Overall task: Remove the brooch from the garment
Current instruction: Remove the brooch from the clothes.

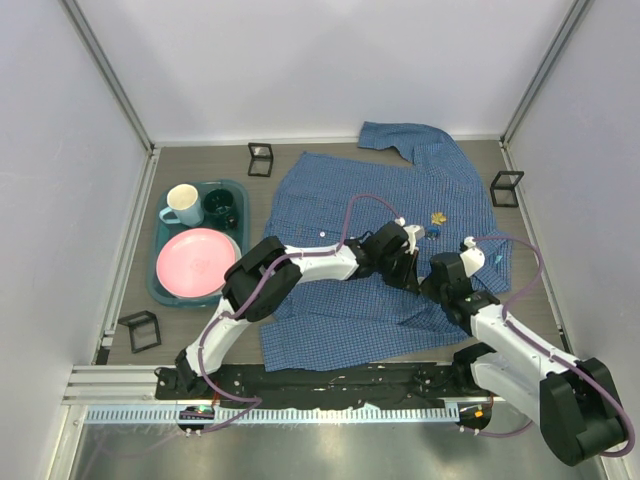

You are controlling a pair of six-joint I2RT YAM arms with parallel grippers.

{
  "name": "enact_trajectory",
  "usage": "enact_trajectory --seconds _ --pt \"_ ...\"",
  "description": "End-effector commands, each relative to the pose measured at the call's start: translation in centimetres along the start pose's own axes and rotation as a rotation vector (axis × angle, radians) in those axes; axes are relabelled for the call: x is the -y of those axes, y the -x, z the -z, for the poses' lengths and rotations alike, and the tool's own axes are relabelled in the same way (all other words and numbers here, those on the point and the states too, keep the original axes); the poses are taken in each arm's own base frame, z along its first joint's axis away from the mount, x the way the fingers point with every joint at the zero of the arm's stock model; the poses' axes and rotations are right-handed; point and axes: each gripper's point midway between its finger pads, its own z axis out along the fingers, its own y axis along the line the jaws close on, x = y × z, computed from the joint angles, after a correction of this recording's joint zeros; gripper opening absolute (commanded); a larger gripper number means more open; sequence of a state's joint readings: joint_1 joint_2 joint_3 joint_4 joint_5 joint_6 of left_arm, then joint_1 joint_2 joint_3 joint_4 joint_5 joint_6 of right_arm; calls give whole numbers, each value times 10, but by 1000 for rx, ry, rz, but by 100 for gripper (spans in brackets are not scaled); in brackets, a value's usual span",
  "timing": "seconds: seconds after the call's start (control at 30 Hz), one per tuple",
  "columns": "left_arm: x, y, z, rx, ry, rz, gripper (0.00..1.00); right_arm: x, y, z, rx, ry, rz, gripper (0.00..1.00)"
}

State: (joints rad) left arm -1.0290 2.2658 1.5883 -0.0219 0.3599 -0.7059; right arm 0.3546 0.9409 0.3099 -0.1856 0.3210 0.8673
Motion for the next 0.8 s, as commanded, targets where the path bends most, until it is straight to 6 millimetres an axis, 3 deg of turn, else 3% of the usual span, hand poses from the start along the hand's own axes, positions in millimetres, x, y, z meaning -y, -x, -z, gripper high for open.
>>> enact_trajectory --seconds 0.0,0.17,0.33,0.47,0.57,0.67,0.77 --pt "39 17 3 29 -102 -77 0 10 -51 6 -194 11 43 11" --pt "51 23 6 37 -139 -97 0 9 -62 9 -232 27 82 9" --pt "62 31 9 66 -185 -127 0 5 -58 12 -223 38 86 9" --pt "47 16 5 52 -161 -96 0 5 -47 15 -184 16 75 10" --pt "31 5 7 67 -128 -68 1 5 -28 17 -117 -28 59 15" --pt "24 7 15 95 -97 -65 15 3 -17 18 -77 -37 47 22" --pt "27 12 22 108 -100 -68 23 1 -14 20 -67 -37 29 26"
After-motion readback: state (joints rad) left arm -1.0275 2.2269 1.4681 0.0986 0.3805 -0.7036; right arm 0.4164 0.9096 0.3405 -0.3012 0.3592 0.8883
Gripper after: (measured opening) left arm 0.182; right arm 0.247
